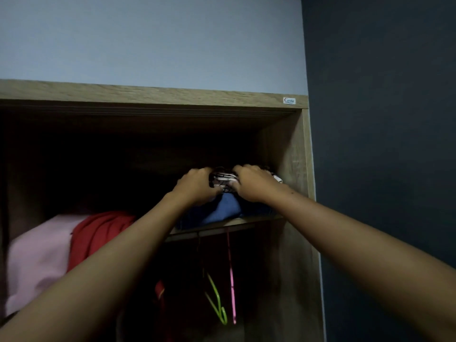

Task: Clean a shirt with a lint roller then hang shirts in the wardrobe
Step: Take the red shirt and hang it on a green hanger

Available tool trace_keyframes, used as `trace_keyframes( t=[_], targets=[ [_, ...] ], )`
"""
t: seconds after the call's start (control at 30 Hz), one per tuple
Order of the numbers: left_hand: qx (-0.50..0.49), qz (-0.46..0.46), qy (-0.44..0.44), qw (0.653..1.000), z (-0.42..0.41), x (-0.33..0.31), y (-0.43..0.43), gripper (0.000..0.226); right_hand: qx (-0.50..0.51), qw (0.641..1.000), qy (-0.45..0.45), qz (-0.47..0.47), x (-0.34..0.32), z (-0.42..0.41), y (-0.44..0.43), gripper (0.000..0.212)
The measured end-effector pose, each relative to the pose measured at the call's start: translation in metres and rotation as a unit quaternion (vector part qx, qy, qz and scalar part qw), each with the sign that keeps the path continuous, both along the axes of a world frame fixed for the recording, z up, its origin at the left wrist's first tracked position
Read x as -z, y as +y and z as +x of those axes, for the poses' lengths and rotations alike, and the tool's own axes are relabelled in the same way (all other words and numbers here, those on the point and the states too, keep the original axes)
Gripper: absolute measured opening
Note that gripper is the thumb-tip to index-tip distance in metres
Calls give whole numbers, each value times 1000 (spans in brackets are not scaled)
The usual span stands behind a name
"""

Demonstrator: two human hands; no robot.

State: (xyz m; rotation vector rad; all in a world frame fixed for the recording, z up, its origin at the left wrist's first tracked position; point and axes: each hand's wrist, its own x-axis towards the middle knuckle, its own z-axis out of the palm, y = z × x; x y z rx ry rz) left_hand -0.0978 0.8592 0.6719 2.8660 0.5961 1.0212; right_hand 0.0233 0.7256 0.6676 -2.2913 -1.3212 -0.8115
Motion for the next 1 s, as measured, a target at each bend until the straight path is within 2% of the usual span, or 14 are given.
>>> trace_keyframes(
  t=[0.1, 0.17, 0.23, 0.3, 0.43, 0.53, 0.63, 0.73, 0.83, 0.93, 1.0],
  targets=[
    [-46, 24, -13, 999, -23, -1, 9, 49, -51, 995, -6, 89, -4, -22, 9, 41],
    [-125, 44, -14, 991, -43, 0, 19, 53, -90, 987, -30, 131, -3, -40, 20, 32],
    [-246, 64, 9, 967, -68, 2, 34, 67, -117, 983, -40, 135, 1, -57, 33, 27],
    [-334, 42, 45, 941, -95, 5, 51, 82, -142, 981, -33, 125, 6, -72, 48, 24],
    [-412, -42, 136, 900, -137, 26, 82, 95, -182, 979, 4, 94, 19, -99, 76, 27],
    [-393, -55, 124, 910, -138, 38, 87, 75, -213, 973, 44, 80, 28, -115, 93, 34],
    [-362, -7, 102, 926, -131, 40, 83, 50, -213, 972, 61, 77, 34, -125, 107, 37],
    [-322, 66, 63, 942, -129, 46, 79, 38, -214, 968, 106, 82, 37, -127, 116, 37],
    [-212, 170, -27, 962, -141, 64, 66, 33, -221, 943, 203, 140, 32, -125, 122, 39],
    [-89, 254, -83, 959, -161, 97, 45, 34, -203, 923, 283, 161, 24, -121, 123, 59],
    [-33, 264, -71, 961, -173, 117, 33, 31, -194, 924, 303, 132, 23, -121, 126, 80]
  ],
)
